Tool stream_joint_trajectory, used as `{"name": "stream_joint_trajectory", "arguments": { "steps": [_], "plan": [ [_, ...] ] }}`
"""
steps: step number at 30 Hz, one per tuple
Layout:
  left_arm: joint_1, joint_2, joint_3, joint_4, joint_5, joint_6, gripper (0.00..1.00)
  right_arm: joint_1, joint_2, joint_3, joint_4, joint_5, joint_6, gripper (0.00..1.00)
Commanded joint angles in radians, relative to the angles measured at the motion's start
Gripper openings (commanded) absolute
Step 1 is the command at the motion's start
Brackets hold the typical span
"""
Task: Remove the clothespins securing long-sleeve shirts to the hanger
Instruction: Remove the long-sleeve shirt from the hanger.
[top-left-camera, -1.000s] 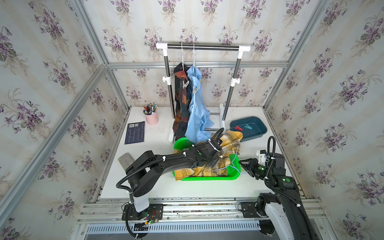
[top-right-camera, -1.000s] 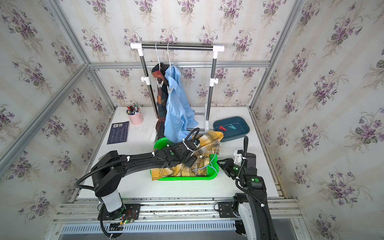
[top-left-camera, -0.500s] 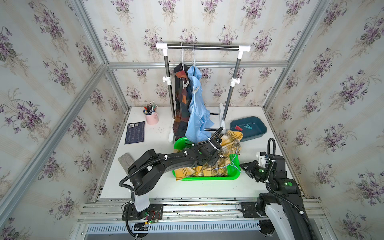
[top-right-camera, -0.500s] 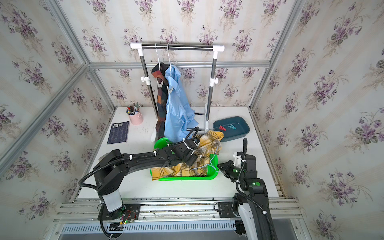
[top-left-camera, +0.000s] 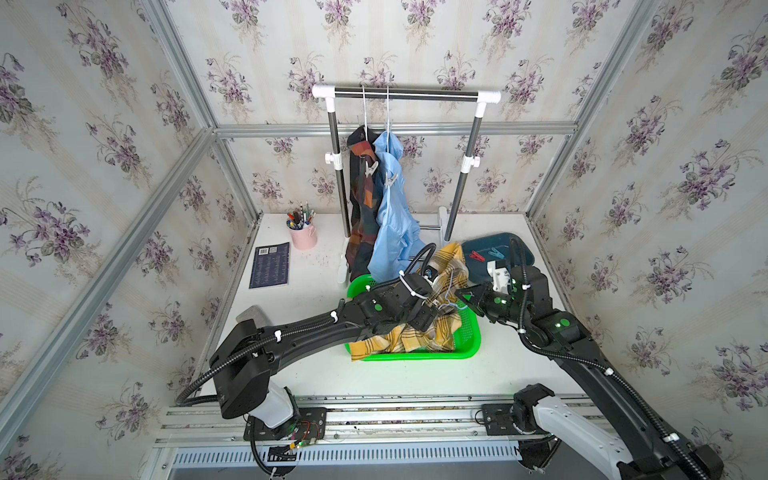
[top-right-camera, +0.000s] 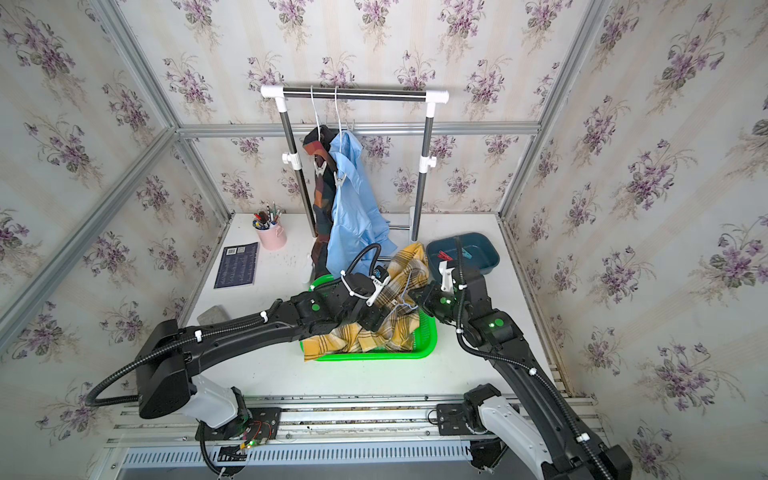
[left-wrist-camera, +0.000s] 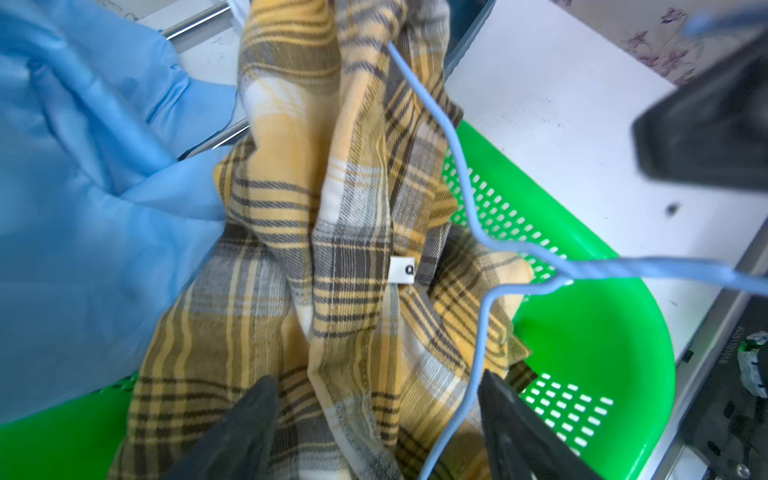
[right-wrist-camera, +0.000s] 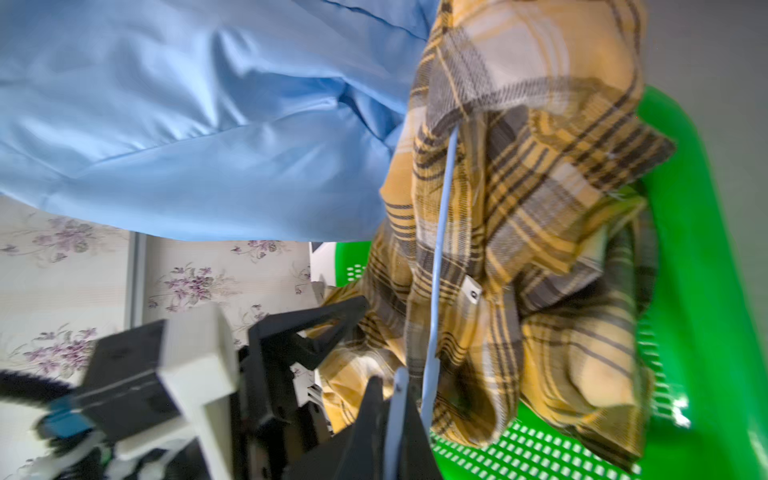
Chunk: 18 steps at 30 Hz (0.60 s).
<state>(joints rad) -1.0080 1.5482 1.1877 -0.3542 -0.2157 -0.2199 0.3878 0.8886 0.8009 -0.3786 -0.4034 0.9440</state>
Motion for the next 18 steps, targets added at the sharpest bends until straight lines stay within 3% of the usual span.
{"name": "stream_joint_trajectory", "arguments": {
  "steps": [1,5,10,15,18],
  "plan": [
    [0.002,-0.009,0.002,-0.103,-0.078,-0.071,0.79,0.011,0.020,0.048,0.075,0.067,0.032,0.00],
    [0.002,-0.020,-0.009,-0.120,-0.044,-0.109,0.79,0.013,0.031,0.085,0.075,0.073,0.027,0.00],
    [0.002,0.009,-0.001,-0.160,-0.109,-0.145,0.75,0.012,0.023,0.102,0.070,0.076,0.020,0.00],
    [-0.004,-0.027,-0.015,-0.211,-0.157,-0.178,0.58,0.013,0.019,0.115,0.045,0.115,-0.010,0.00],
    [-0.009,-0.073,-0.039,-0.233,-0.166,-0.194,0.39,0.012,0.034,0.113,0.062,0.121,-0.020,0.00]
  ]
}}
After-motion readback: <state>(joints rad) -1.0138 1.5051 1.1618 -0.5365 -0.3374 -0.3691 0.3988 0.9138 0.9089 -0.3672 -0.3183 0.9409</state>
